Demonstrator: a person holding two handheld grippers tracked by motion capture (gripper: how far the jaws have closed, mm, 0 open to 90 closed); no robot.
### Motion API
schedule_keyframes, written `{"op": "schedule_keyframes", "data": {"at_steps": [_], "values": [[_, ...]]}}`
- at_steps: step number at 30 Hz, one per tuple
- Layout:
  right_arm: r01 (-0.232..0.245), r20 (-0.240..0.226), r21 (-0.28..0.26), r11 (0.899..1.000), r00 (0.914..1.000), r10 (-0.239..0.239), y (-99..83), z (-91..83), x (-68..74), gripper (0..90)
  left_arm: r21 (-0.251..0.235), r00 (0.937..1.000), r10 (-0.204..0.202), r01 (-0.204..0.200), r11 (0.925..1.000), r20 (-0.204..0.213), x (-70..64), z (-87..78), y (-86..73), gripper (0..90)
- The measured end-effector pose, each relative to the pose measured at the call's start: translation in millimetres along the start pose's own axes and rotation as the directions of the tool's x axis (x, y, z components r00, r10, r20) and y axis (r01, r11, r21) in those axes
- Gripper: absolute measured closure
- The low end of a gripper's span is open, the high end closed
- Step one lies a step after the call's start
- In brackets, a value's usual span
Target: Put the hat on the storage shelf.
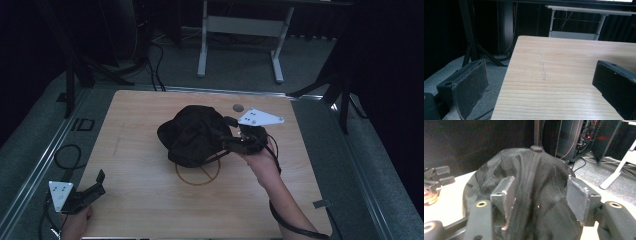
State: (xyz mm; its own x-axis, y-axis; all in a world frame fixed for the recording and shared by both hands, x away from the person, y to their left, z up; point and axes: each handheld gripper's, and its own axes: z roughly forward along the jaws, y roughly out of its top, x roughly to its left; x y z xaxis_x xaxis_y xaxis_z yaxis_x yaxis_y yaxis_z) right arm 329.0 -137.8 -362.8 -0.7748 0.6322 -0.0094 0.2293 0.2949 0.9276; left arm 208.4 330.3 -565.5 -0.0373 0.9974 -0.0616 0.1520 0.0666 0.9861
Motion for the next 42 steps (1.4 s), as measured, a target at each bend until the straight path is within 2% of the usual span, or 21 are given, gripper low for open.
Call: {"op": "schedule_keyframes", "data": {"at_steps": [2, 5, 6, 11, 16, 21, 23, 25, 32, 35, 37, 42], "values": [[0.003, 0.014, 0.006, 1.000, 0.9999, -0.003, -2.2, -2.5, -3.3, 31.2, 0.000, 1.0000, 0.001, -0.001, 1.0000, -0.001, -0.1, 0.1, 0.0, 0.6], [-0.003, 0.020, -0.011, 1.000, 0.9998, 0.003, -5.0, -6.6, -8.6, 27.4, 0.000, 1.0000, 0.000, 0.000, 1.0000, -0.001, 0.0, 0.0, 0.0, 0.6], [-0.014, 0.010, -0.017, 1.000, 0.9999, 0.014, -6.2, -8.8, -11.8, 24.6, 0.000, 1.0000, 0.001, -0.001, 1.0000, -0.002, 0.1, 0.0, 0.0, 0.6], [-0.034, 0.053, -0.036, 0.999, 0.9980, 0.036, -12.3, -16.1, -24.5, 13.9, -0.004, 0.9999, 0.010, -0.010, 0.9999, -0.007, -1.4, -0.5, -0.3, 0.6], [-0.035, 0.092, -0.023, 0.999, 0.9951, 0.037, -22.7, -23.2, -37.3, 13.4, -0.001, 1.0000, 0.002, -0.002, 1.0000, -0.004, -0.2, -0.5, -0.1, 0.6], [-0.035, 0.149, -0.028, 0.999, 0.9881, 0.039, -36.8, -33.4, -51.7, 12.2, -0.003, 1.0000, 0.001, -0.001, 1.0000, -0.001, -0.4, -0.5, -0.2, 0.6], [-0.029, 0.160, -0.011, 1.000, 0.9866, 0.030, -41.7, -36.1, -56.5, 12.1, -0.002, 1.0000, 0.001, -0.001, 1.0000, -0.002, -0.4, -0.5, -0.2, 0.6], [-0.024, 0.181, 0.003, 1.000, 0.9832, 0.023, -48.2, -39.3, -61.3, 12.1, 0.000, 1.0000, 0.001, -0.001, 1.0000, -0.006, -0.6, -0.4, -0.1, 0.6], [-0.062, 0.230, 0.012, 0.998, 0.9714, 0.058, -73.2, -51.4, -79.7, 12.2, 0.001, 1.0000, 0.000, 0.000, 1.0000, -0.008, -0.5, -0.4, -0.1, 0.6], [-0.057, 0.259, 0.024, 0.998, 0.9645, 0.048, -83.2, -54.9, -84.8, 12.2, 0.000, 1.0000, 0.002, -0.002, 1.0000, -0.009, -0.6, -0.5, -0.1, 0.6], [-0.057, 0.286, 0.037, 0.998, 0.9571, 0.044, -91.7, -56.9, -88.5, 12.2, -0.001, 1.0000, 0.002, -0.002, 1.0000, -0.008, -0.7, -0.5, -0.2, 0.6], [-0.093, 0.319, 0.057, 0.994, 0.9453, 0.070, -120.6, -61.9, -100.3, 12.2, -0.002, 1.0000, 0.001, -0.001, 1.0000, -0.006, -0.5, -0.6, -0.2, 0.6]]}}
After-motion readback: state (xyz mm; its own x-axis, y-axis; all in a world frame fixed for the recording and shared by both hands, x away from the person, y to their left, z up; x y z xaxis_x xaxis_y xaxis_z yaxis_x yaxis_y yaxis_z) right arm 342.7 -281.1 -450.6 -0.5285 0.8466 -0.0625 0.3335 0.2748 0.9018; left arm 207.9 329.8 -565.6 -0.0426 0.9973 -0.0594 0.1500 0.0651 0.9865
